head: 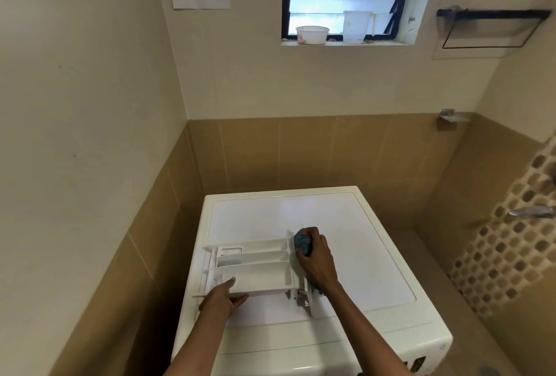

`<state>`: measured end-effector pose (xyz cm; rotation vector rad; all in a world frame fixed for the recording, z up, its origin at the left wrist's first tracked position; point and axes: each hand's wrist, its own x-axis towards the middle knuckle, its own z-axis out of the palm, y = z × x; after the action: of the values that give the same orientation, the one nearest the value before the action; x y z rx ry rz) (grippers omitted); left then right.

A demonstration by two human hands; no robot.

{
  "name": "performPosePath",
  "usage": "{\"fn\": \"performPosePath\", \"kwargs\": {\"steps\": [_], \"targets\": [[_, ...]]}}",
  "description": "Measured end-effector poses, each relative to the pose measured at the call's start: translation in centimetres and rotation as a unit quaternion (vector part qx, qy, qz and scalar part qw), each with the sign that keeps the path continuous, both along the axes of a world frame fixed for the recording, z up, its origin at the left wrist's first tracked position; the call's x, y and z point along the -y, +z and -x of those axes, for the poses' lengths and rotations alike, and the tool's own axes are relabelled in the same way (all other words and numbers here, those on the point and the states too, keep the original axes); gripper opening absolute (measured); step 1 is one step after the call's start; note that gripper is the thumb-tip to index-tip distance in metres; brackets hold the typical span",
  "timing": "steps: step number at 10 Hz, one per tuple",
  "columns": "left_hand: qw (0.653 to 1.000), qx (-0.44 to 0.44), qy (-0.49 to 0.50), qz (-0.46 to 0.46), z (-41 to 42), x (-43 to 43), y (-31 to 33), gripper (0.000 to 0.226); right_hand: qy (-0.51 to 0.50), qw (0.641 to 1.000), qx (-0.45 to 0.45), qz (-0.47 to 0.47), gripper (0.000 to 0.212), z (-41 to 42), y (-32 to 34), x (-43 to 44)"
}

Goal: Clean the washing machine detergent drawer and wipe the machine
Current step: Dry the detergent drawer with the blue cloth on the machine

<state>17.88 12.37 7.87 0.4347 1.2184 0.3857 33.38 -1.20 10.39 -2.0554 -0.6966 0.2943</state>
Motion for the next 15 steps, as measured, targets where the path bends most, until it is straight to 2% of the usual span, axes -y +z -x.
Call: {"fn": "performPosePath", "kwargs": {"steps": [1,2,3,4,5,6,7,8,9,10,11,13,14,15], "targets": [[0.998,-0.02,-0.034,-0.044,-0.6,-0.3,-1.5,0.052,-0.002,1.0,0.004,0.019,0.037,-0.2,0.2,-0.5],[0.994,-0.064,-0.039,-0.077,-1.4,-2.5,-6.8,0.079,-0.003,1.0,0.006,0.026,0.035,-0.1,0.3,-0.9],[0.94,-0.263,-0.122,-0.181,-1.2,0.3,-1.5,0.099,-0.008,1.0,0.006,0.024,0.035,-0.4,0.3,-1.0],[0.825,-0.369,-0.179,-0.388,-1.9,2.0,2.1,0.108,-0.012,1.0,-0.002,0.002,0.035,-0.9,0.1,-0.7],[0.649,-0.343,-0.374,-0.568,-3.3,1.8,0.7,0.081,-0.033,0.994,-0.062,-0.084,0.034,-1.4,-0.3,-0.1],[0.548,-0.273,-0.527,-0.589,-4.8,1.6,-0.7,0.105,-0.09,0.963,-0.17,-0.187,0.03,-2.8,-0.8,1.2],[0.444,-0.287,-0.556,-0.641,-5.4,1.3,-1.7,0.124,-0.13,0.931,-0.241,-0.241,0.03,-4.7,-1.3,2.6],[0.4,-0.321,-0.563,-0.649,-5.7,0.7,-3.0,0.101,-0.066,0.946,-0.211,-0.238,0.037,-4.5,-1.8,2.6],[0.382,-0.319,-0.56,-0.663,-6.0,0.8,-3.3,0.099,-0.019,0.964,-0.19,-0.185,0.039,-3.1,-3.2,1.7],[0.384,-0.325,-0.552,-0.665,-6.2,0.9,-3.6,0.101,-0.055,0.97,-0.192,-0.136,0.006,-2.2,-5.5,2.0],[0.396,-0.328,-0.548,-0.66,-6.4,0.9,-4.1,0.102,-0.099,0.974,-0.186,-0.084,0.012,-0.5,-6.8,3.0],[0.394,-0.321,-0.542,-0.669,-6.2,0.6,-4.3,0.103,-0.125,0.973,-0.144,-0.131,0.011,1.3,-5.0,3.8],[0.383,-0.292,-0.551,-0.681,-6.2,0.8,-3.7,0.122,-0.15,0.972,-0.15,-0.105,0.015,-0.3,-4.4,2.6],[0.4,-0.283,-0.561,-0.667,-5.9,0.7,-3.4,0.127,-0.148,0.975,-0.166,-0.024,0.019,-2.5,-4.8,0.7]]}}
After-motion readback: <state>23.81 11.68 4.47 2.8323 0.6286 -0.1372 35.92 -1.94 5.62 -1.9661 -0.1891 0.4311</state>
